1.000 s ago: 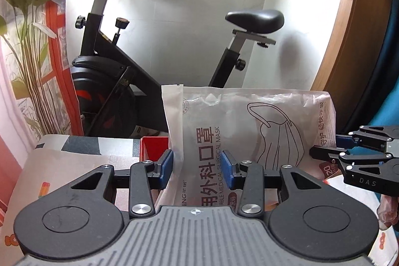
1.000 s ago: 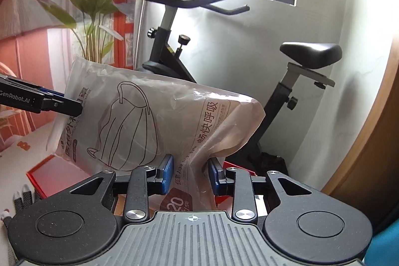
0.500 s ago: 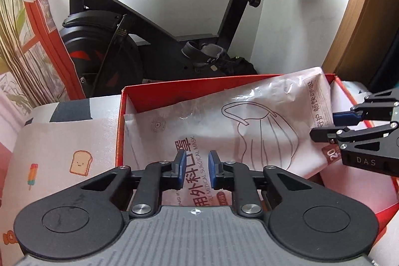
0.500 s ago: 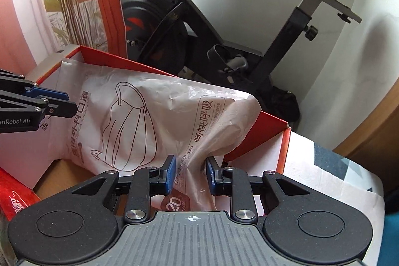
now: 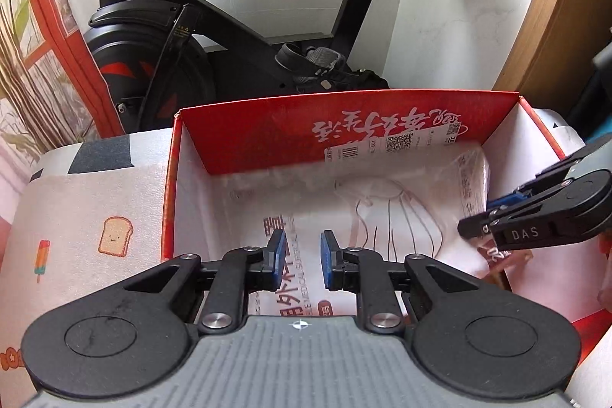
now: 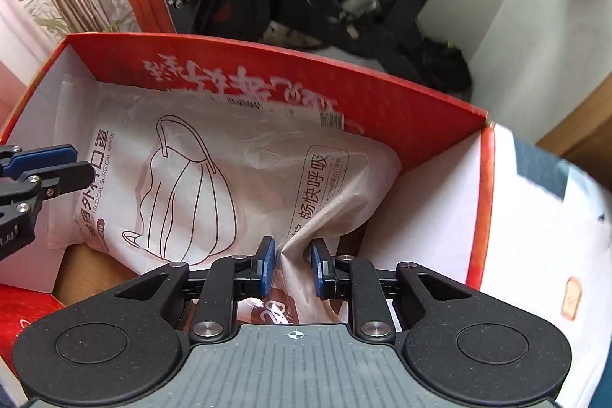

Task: Organize soft objects
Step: 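Lift the white mask bag with the right tool and lower it into the red box, then open the right tool to release the mask bag and withdraw, then lower the right tool to the clear bag of green cables and grasp it, then lift the green cable bag with the right tool and lower it into the red box, then open the right tool to release the cable bag beside the mask bag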

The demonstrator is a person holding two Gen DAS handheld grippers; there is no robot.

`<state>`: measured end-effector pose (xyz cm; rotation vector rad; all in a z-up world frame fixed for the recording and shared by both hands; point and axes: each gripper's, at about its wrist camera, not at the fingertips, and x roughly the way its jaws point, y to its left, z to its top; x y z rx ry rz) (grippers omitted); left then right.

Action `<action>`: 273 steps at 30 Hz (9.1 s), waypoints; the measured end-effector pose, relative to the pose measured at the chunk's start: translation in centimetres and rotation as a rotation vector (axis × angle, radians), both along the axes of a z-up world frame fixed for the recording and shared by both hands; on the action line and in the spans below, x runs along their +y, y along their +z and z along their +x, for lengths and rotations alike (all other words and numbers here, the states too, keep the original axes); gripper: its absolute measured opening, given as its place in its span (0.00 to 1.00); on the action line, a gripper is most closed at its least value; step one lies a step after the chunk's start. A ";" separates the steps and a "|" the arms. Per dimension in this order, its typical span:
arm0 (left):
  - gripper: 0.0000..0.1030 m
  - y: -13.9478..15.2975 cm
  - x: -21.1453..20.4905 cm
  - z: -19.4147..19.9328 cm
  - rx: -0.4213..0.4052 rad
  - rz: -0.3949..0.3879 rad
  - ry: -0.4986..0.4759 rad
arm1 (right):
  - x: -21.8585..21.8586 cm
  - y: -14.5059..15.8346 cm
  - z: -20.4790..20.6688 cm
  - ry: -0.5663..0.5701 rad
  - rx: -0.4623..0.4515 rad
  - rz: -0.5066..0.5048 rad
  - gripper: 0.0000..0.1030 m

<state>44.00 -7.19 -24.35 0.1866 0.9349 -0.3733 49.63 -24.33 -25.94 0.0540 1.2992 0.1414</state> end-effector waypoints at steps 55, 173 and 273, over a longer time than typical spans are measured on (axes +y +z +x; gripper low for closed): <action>1.00 4.8 11.8 -19.6 -0.237 -0.091 0.181 | 0.0 8.7 -23.9 -0.101 -0.636 0.099 1.00; 0.33 -1.6 8.0 -23.6 -0.035 -0.348 0.042 | 9.2 2.9 -28.6 0.162 -0.473 0.211 0.27; 1.00 5.5 10.6 -18.6 -0.274 -0.148 0.197 | -0.2 8.4 -22.8 -0.120 -0.630 0.166 1.00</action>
